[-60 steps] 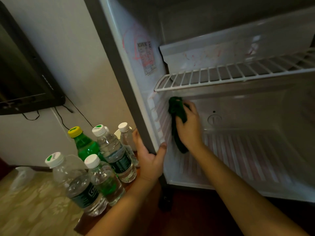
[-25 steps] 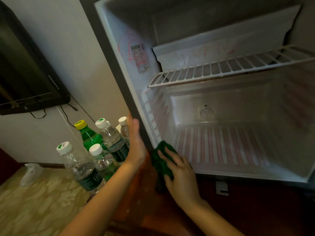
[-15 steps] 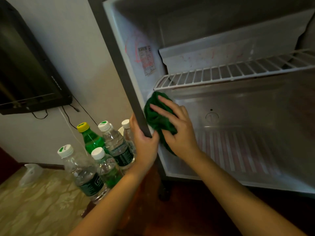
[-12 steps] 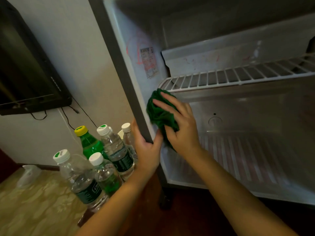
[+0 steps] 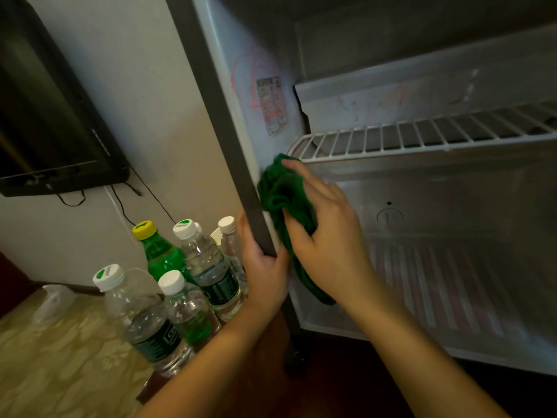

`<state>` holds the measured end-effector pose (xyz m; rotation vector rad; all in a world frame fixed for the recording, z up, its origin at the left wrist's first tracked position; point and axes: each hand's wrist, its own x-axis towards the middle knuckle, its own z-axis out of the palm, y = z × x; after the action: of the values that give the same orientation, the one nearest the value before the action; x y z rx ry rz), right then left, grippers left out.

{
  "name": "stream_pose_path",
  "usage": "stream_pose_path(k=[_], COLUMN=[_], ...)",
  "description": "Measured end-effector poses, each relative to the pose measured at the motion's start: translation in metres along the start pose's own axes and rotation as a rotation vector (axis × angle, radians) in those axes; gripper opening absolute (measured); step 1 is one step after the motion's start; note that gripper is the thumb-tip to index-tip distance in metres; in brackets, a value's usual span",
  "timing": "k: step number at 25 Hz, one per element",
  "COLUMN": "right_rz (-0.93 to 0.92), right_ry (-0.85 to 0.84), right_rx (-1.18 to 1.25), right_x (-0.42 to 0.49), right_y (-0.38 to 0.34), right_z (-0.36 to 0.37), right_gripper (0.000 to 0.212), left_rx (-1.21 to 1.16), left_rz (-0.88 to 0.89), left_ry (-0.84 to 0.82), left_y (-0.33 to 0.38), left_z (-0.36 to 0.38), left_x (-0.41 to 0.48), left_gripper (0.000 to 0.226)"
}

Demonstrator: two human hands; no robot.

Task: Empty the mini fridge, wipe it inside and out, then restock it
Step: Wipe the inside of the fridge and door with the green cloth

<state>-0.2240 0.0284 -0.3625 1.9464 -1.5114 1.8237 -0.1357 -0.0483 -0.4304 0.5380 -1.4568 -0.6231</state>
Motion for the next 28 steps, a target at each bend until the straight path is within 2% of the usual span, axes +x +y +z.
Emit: stream_pose_path(k=[4, 7, 9, 11, 13, 14, 17, 21, 22, 24, 26, 28], right_rz=[-0.008, 0.128, 0.292, 0.481, 0.517, 0.488, 0.460, 0.685, 0.721, 0.774, 0.662, 0.457], right_ry=[-0.042, -0.037, 0.047, 0.177, 0.293, 0.298, 0.179, -0.067, -0.073, 0.031, 0.120, 0.106], right_rx=[-0.046, 0.094, 0.218, 0.399, 0.415, 0.363, 0.199, 0.163, 0.181, 0.266, 0.268, 0.151], right_x=[-0.030, -0.059, -0.062, -0.046, -0.017, -0.006, -0.007, -0.058, -0.061, -0.049, -0.033, -0.023], right_y=[0.017, 0.033, 0.038, 0.036, 0.043, 0.050, 0.086, 0.107, 0.113, 0.121, 0.125, 0.129], right_z=[0.008, 0.018, 0.023, 0.025, 0.027, 0.028, 0.037, 0.038, 0.038, 0.036, 0.035, 0.039], right_gripper=[0.057, 0.052, 0.041, 0.020, 0.014, 0.016, 0.016, 0.007, 0.010, 0.019, 0.024, 0.031], left_rx=[0.055, 0.055, 0.058, 0.095, 0.116, 0.122, 0.118, 0.121, 0.121, 0.133, 0.136, 0.147], left_rz=[-0.043, -0.091, -0.136, -0.125, -0.102, -0.087, -0.059, -0.022, -0.017, -0.010, -0.022, -0.024], left_ry=[-0.036, -0.112, -0.109, -0.088, -0.062, -0.046, -0.014, -0.021, -0.030, -0.035, -0.029, -0.027], left_y=[0.001, 0.002, 0.002, -0.003, -0.007, -0.009, -0.012, -0.005, -0.005, -0.005, -0.006, -0.006], left_z=[-0.004, -0.008, -0.009, -0.010, -0.008, -0.008, -0.005, -0.002, -0.002, -0.003, -0.005, -0.004], left_x=[-0.002, -0.016, -0.020, -0.021, -0.020, -0.020, -0.022, -0.022, -0.023, -0.022, -0.022, -0.021], left_gripper=[0.061, 0.074, 0.078, 0.080, 0.081, 0.081, 0.078, 0.074, 0.072, 0.073, 0.074, 0.071])
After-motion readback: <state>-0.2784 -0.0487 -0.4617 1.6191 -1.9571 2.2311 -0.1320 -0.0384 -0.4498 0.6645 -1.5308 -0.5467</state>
